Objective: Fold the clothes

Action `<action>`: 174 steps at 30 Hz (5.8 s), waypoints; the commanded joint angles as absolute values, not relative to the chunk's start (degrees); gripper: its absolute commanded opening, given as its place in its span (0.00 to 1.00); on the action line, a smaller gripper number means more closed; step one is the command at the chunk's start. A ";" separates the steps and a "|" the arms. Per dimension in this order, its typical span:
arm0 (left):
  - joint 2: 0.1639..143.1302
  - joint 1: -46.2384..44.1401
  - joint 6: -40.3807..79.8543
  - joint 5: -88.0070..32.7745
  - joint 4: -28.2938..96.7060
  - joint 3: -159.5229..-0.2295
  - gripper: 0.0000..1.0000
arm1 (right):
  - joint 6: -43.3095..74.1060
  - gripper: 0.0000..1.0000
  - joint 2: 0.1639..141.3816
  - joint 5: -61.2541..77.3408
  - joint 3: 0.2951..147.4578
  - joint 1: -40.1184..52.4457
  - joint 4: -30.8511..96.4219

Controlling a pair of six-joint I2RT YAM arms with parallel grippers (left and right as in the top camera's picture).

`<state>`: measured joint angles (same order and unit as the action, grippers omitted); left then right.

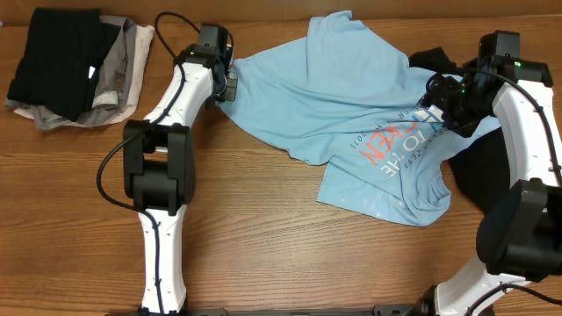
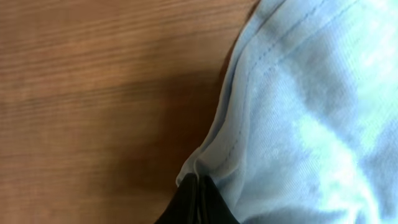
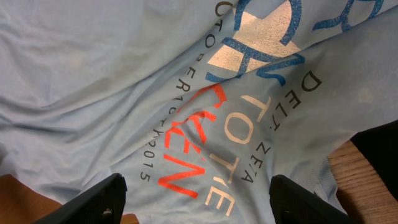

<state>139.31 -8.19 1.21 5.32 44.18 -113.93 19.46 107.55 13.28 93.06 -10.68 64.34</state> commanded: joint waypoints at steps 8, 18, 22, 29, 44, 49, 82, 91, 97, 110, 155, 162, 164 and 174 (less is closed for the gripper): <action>139.79 -3.27 4.36 2.96 59.68 -122.96 0.04 | 19.25 0.77 106.74 13.13 94.63 -10.55 64.23; 139.85 -3.01 4.29 2.96 63.46 -122.67 0.16 | 19.05 0.78 106.74 13.08 94.59 -10.55 63.48; 139.87 -2.90 4.29 3.18 64.23 -121.21 0.37 | 19.00 0.78 106.74 13.04 94.56 -10.55 63.48; 142.04 -2.55 4.32 3.11 62.92 -120.18 0.50 | 17.52 0.79 106.74 12.84 94.56 -10.55 63.35; 143.17 -2.72 4.27 2.92 57.67 -117.91 0.04 | 17.54 0.79 106.74 12.91 94.45 -10.55 63.81; 142.65 -2.70 4.32 2.02 58.48 -117.47 0.04 | 17.52 0.78 106.74 13.98 94.48 -10.55 65.01; 127.02 3.09 4.29 0.43 73.65 -140.75 0.04 | 25.56 0.79 98.72 10.68 70.24 33.52 62.63; 127.02 2.96 4.32 0.36 73.76 -140.75 0.04 | 25.52 0.85 98.87 2.87 63.46 41.95 52.62; 127.09 2.94 4.34 0.14 74.32 -140.73 0.04 | 25.50 0.85 99.37 1.08 60.36 41.93 48.31; 127.11 2.94 4.73 -0.03 74.81 -140.73 0.04 | 25.47 0.75 107.24 -1.67 59.53 41.93 47.68; 127.13 2.94 4.73 -0.03 75.26 -140.73 0.04 | 23.24 0.04 107.44 1.58 56.21 38.87 45.04; 127.07 2.98 4.73 -0.03 75.85 -140.75 0.04 | 26.89 0.04 106.28 1.58 58.24 38.00 48.82; 126.93 3.01 4.71 0.03 76.09 -140.75 0.04 | 27.75 0.04 104.47 1.58 59.77 36.88 51.94; 124.29 4.60 4.29 0.60 79.37 -140.77 0.04 | 30.09 0.04 82.94 1.56 62.72 25.45 66.72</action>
